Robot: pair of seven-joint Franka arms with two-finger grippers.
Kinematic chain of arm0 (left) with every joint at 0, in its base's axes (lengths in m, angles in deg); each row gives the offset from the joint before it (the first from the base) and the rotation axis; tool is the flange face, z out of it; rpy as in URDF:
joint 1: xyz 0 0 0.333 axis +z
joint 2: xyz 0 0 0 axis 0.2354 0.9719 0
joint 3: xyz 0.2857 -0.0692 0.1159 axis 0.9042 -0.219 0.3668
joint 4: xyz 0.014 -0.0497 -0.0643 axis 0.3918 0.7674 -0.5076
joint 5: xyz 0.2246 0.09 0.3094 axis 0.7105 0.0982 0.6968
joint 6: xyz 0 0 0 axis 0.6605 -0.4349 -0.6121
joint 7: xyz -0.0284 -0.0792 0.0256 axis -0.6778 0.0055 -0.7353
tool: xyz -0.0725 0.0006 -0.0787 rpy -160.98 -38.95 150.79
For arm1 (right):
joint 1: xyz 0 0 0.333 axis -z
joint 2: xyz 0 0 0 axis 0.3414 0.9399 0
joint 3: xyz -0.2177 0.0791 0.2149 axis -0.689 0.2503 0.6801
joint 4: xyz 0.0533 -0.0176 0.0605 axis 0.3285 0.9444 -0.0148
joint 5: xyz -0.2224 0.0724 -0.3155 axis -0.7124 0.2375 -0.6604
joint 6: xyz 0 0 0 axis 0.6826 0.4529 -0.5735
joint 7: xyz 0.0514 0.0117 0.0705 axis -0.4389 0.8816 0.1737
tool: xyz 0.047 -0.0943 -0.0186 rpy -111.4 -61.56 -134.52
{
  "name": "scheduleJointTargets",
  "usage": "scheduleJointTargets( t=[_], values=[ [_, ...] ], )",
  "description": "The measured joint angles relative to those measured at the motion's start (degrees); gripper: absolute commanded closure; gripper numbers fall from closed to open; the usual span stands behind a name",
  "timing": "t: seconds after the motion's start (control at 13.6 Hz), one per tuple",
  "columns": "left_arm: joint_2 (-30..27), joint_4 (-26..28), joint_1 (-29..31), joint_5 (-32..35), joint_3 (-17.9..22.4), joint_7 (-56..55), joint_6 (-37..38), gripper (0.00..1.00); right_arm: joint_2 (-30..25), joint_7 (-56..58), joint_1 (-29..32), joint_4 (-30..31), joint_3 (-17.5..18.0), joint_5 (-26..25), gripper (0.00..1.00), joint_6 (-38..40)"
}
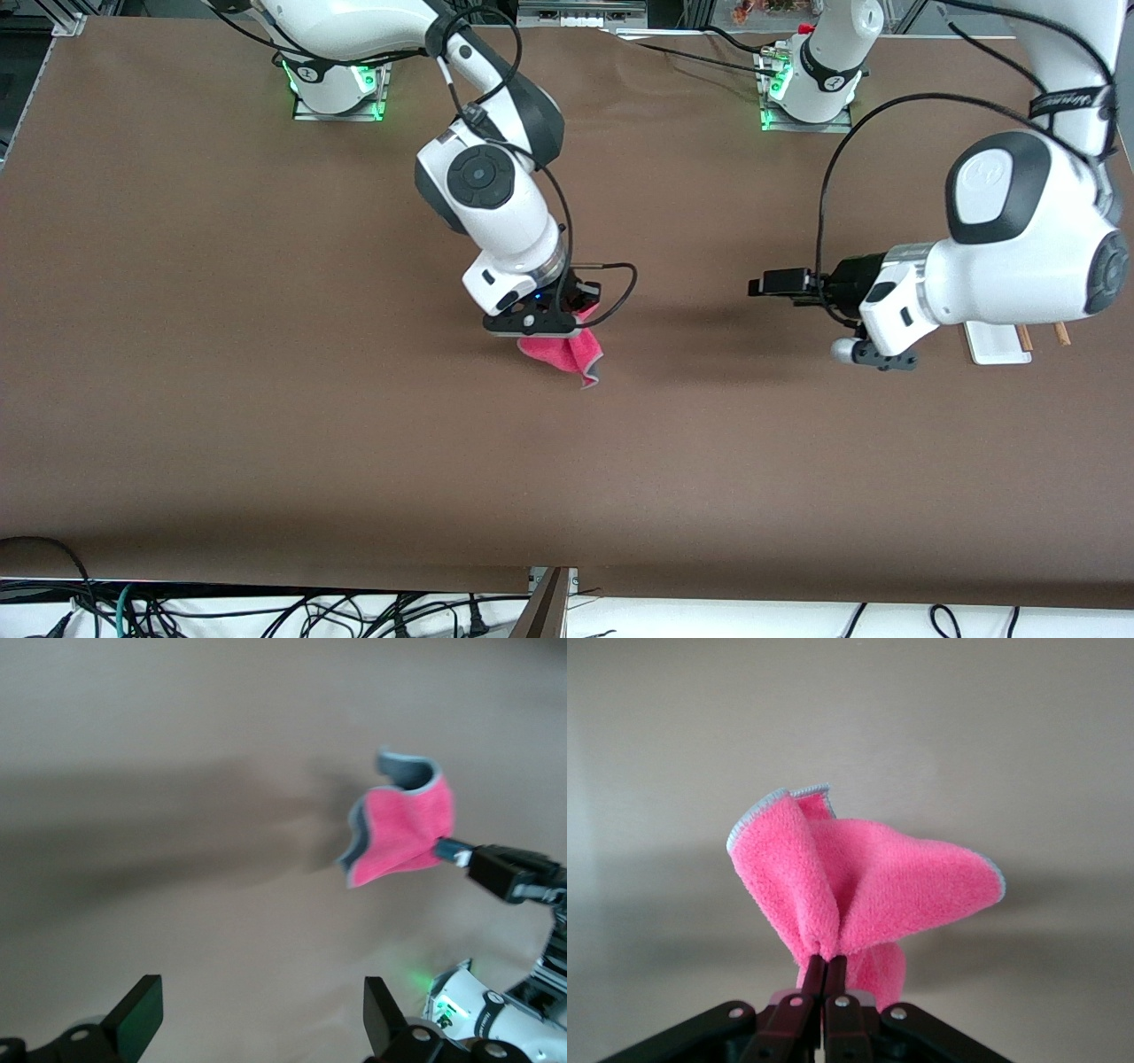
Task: Pass towel and hang on rack
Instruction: 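Reach the left gripper to the towel's hanging edge and grasp it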
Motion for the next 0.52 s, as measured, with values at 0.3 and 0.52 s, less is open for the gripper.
scheduleJointTargets(
  t=[0.3, 0.52],
  values=[
    [5.2, 0.1, -0.2, -8.0, 0.2, 16.1, -5.2, 0.00, 0.0, -5.3, -1.2, -0.1, 1.7, 0.0, 1.00, -2.4],
    [8.4, 0.1, 0.0, -14.5, 0.4, 19.0, -6.1, 0.00, -0.1, -6.5, -1.2, -1.3, 2.6, 2.2, 1.00, -2.5]
  ],
)
